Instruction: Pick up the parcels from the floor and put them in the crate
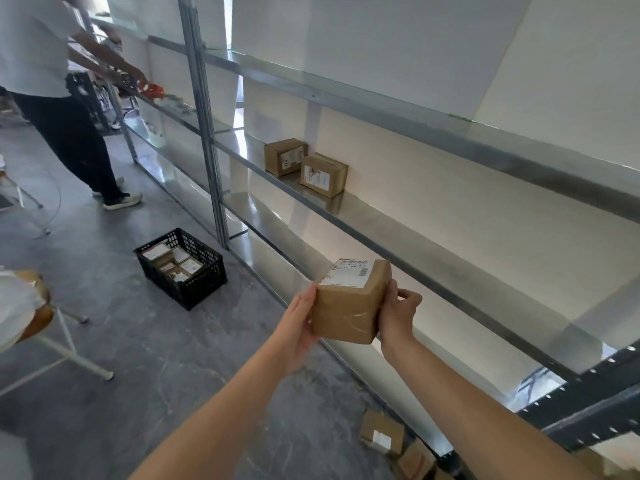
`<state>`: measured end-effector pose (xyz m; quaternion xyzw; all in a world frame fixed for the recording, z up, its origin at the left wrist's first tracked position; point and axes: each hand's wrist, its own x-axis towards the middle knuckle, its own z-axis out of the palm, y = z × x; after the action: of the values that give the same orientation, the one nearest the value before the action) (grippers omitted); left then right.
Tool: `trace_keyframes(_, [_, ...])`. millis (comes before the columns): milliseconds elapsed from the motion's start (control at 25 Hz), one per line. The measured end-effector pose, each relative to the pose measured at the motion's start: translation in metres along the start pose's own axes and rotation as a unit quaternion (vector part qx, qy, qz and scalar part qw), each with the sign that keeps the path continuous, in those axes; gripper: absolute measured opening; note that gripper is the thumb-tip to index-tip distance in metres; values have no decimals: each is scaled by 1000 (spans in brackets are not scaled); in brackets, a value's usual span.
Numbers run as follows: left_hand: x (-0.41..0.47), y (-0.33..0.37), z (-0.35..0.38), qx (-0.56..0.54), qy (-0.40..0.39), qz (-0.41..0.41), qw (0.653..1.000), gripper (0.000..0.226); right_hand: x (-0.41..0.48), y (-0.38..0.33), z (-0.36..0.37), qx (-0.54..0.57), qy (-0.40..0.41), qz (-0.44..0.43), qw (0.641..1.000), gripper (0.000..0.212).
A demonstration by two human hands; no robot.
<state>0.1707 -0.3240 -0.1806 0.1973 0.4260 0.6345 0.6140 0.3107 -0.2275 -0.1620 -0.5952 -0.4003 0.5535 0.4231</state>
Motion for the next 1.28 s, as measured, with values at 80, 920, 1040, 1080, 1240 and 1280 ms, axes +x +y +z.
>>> trace_keyframes(80, [2,7,-7,-25,32,-19,999,52,6,0,10,-69,-15,-37,997,30])
trace_keyframes(920, [102,67,-52,-51,307,189,931,34,123,-34,142,-165,-429,-26,888,38])
trace_keyframes(1040, [108,64,-59,-77,324,198,922,35,134,-28,157,-152,-453,-18,879,39])
trace_keyframes(1080, [109,66,-64,-79,331,199,919,34,135,-27,162,-156,-461,-19,873,39])
trace_keyframes(1240, [118,84,-85,-83,333,194,919,32,142,-25,195,-169,-474,-16,864,39])
trace_keyframes(1280, [121,88,-93,-88,332,194,919,32,143,-25,205,-173,-472,-18,864,39])
